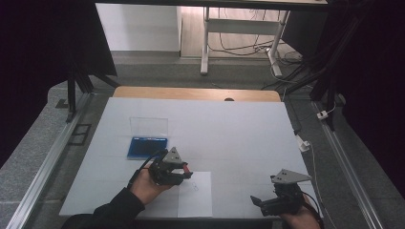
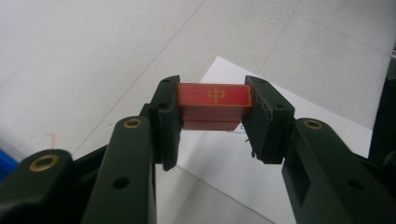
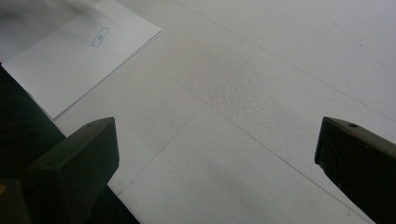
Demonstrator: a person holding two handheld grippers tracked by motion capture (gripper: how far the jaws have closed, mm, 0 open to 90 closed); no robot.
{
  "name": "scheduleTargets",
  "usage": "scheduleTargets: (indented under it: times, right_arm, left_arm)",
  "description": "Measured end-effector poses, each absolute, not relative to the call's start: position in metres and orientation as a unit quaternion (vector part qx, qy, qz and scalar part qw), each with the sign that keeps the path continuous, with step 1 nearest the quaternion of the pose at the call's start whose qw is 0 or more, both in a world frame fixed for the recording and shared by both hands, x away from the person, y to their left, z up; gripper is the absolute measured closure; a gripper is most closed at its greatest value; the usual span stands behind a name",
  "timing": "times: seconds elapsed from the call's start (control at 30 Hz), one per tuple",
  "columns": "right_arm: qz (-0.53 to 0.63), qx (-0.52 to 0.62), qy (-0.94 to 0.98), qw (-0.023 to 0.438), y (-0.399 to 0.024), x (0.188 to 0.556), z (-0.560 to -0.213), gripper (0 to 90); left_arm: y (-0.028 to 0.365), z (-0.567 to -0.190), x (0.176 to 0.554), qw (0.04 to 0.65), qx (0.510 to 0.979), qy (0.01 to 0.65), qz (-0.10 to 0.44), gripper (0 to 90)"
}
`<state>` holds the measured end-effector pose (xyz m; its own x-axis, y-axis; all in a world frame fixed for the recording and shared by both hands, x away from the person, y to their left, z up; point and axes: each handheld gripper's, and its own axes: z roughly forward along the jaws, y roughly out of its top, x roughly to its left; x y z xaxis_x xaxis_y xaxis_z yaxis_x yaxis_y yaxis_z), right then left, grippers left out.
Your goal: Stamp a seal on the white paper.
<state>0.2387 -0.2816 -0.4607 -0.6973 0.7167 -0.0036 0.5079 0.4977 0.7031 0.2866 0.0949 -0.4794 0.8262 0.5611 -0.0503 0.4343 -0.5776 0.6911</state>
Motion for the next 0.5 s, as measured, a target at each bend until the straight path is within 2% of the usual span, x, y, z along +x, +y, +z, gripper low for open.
scheduleTargets:
  times: [0.5]
  right_arm:
    - [0.35,0.359,0.852,0.149,-0.282,0.239,-0.461,0.3]
  left_arm:
    - [0.117,-0.474,0.295,0.366,0.872,0.309,0.102,58.1]
